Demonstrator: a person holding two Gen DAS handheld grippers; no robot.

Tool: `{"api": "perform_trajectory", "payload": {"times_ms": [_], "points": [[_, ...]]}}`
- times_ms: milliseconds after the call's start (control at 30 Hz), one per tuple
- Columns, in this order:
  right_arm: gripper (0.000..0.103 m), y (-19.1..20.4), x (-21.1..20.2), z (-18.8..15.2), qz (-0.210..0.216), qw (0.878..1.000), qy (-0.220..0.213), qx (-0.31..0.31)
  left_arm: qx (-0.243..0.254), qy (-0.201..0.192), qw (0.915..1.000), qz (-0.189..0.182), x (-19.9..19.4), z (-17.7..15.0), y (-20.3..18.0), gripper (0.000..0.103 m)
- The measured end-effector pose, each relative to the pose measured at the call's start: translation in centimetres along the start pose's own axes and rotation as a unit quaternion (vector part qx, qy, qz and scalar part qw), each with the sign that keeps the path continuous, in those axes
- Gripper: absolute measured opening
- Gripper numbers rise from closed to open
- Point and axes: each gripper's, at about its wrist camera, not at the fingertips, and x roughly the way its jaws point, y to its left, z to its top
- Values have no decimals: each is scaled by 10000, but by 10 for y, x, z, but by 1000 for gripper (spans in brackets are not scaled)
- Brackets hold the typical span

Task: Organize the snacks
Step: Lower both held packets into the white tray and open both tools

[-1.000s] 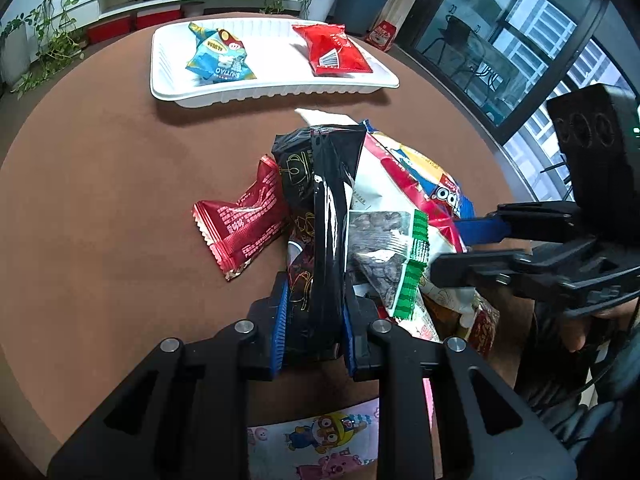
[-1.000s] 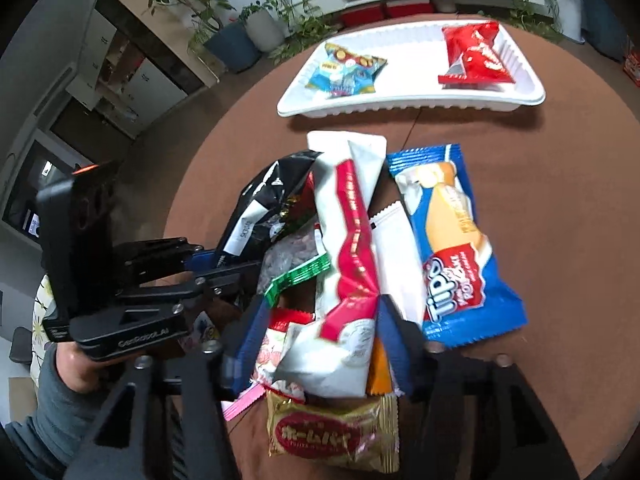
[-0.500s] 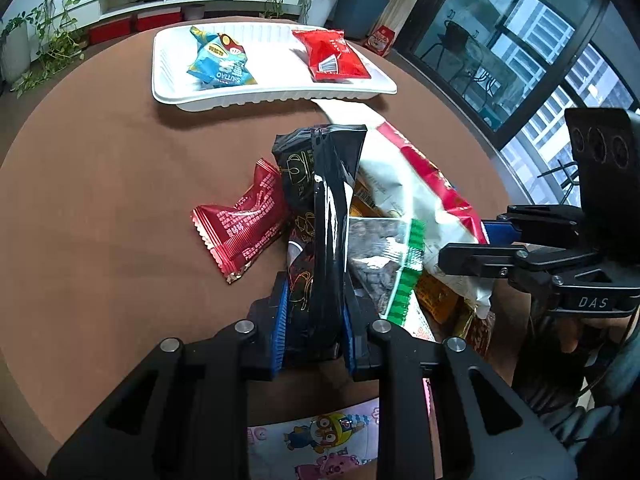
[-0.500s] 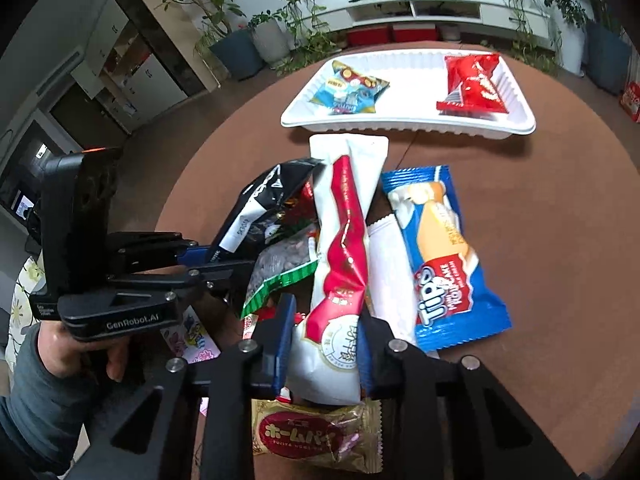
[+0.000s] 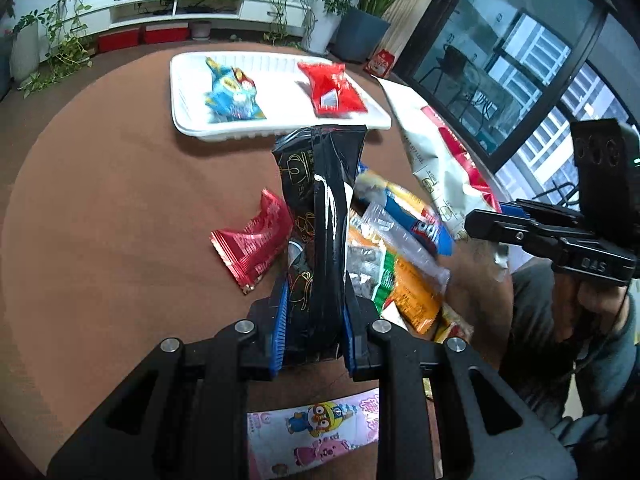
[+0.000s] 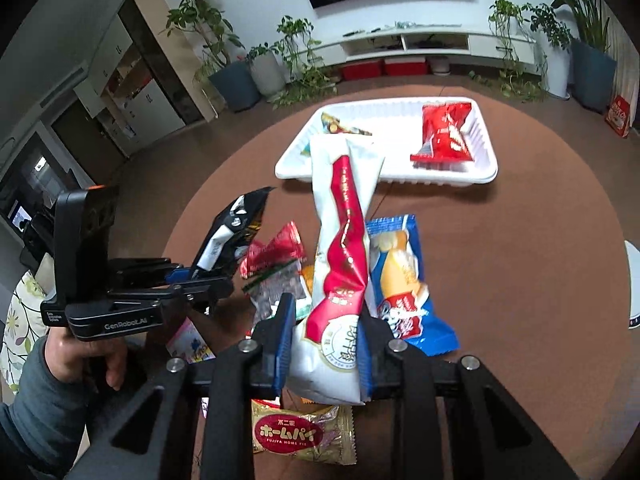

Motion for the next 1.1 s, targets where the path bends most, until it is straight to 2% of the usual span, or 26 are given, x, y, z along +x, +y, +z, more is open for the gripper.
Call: {"api": "perform_trajectory", "payload": {"times_ms": [167,367,533,700,800,967,1100], "points": [[30,-11,-10,24,-55,9997,-255,-3,25,-337,9994,-10,-30,28,1,20],[30,-25,3,79,-107,9988,-478,-96,28,-467,9989,32,-30,94,9,20],[30,-44,39,123,-150,9988,-468,-75,-119,-412,9987,277,0,151,23,20],[30,-67,85,150,-249,9994,-255,17,-147,-45,9986,516,56,197,22,20],[30,-78,113,156,-374,9993,-45,3,-245,166,9973,671,88,209,24,20],[30,-87,138,155,-495,9987,155,21,-316,425,9952,821,131,211,24,21],[31,-88,146,154,-632,9978,211,-20,-376,379,9945,897,149,212,21,23]]}}
